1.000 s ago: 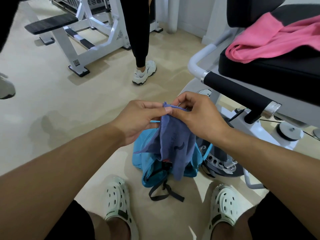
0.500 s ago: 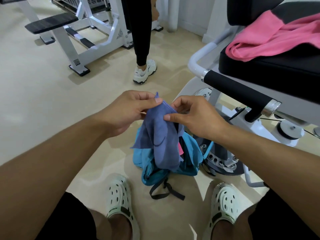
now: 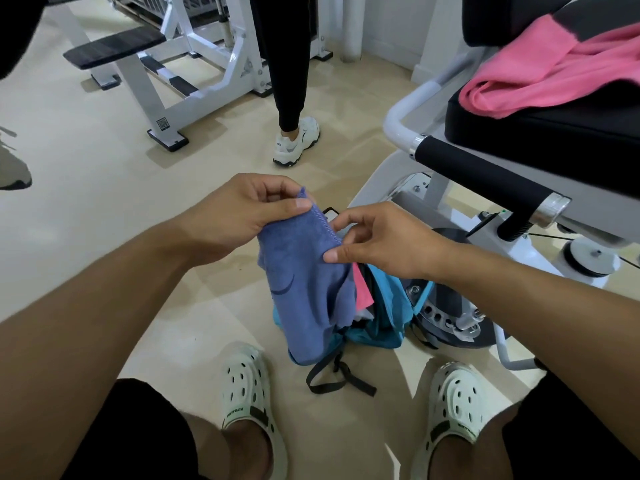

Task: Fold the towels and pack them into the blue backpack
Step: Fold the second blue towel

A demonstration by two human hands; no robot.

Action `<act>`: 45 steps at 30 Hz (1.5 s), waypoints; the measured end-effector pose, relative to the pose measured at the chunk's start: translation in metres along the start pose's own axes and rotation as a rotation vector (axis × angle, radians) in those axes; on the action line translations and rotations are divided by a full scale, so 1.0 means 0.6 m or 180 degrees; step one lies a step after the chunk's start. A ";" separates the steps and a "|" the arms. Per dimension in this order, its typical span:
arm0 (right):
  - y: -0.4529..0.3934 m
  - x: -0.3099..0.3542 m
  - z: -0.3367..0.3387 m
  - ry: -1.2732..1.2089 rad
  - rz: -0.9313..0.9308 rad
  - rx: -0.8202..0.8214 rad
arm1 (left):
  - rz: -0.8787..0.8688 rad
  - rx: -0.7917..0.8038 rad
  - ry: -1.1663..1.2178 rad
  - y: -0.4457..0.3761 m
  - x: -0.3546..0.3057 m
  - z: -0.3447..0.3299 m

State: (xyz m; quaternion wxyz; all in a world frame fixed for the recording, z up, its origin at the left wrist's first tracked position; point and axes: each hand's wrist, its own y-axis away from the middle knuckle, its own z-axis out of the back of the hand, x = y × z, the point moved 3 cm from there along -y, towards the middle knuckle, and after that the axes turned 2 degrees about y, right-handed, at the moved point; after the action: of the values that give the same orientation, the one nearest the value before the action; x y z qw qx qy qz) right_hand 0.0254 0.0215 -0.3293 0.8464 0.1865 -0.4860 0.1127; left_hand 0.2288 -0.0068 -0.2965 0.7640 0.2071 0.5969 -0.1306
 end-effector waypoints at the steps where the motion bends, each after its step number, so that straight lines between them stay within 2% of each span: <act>1: 0.000 -0.001 -0.001 -0.0017 -0.0026 0.0017 | -0.0010 -0.0016 -0.0041 0.001 0.000 0.001; 7: 0.002 -0.004 -0.001 -0.0122 -0.0153 0.0107 | -0.0075 -0.0028 -0.0171 0.004 -0.005 -0.003; 10: 0.001 -0.006 0.001 -0.0123 -0.0174 -0.0020 | -0.0052 -0.0057 -0.0196 0.003 -0.004 -0.003; 15: -0.008 -0.014 0.007 0.0225 -0.0148 -0.0216 | 0.0005 -0.0401 -0.0378 -0.005 0.006 0.004; 19: -0.010 -0.015 0.001 0.0522 -0.0056 -0.0028 | 0.0019 -0.0574 -0.0438 -0.008 0.011 0.006; 26: -0.015 -0.022 0.006 0.0574 -0.0139 -0.0211 | 0.0076 -0.0492 -0.0478 -0.008 0.016 0.010; 28: -0.014 -0.020 0.009 0.0750 -0.0146 -0.0220 | 0.0114 -0.0581 -0.0451 -0.008 0.017 0.009; 33: -0.017 -0.038 0.007 0.1764 -0.0247 -0.0117 | 0.0182 -0.1054 -0.0027 -0.014 0.016 0.018; 36: -0.018 -0.050 0.011 0.1958 -0.0401 -0.0105 | 0.0188 -0.1314 0.0259 -0.013 0.012 0.024; 38: -0.017 -0.049 0.014 0.1985 -0.0426 -0.0168 | 0.0277 -0.1391 0.0053 -0.011 0.009 0.027; 41: -0.014 -0.038 0.010 0.1845 -0.0250 -0.0316 | 0.0507 -0.1267 -0.0736 -0.005 0.009 0.018; 45: -0.005 -0.012 -0.001 0.1594 0.0248 -0.0540 | 0.0497 -0.0604 -0.1256 0.001 0.007 -0.016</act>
State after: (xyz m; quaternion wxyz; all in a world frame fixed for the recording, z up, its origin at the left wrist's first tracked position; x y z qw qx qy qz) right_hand 0.0234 0.0192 -0.3362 0.9479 0.0624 -0.2760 0.1467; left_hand 0.2219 -0.0014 -0.3024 0.8898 0.1503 0.4277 -0.0524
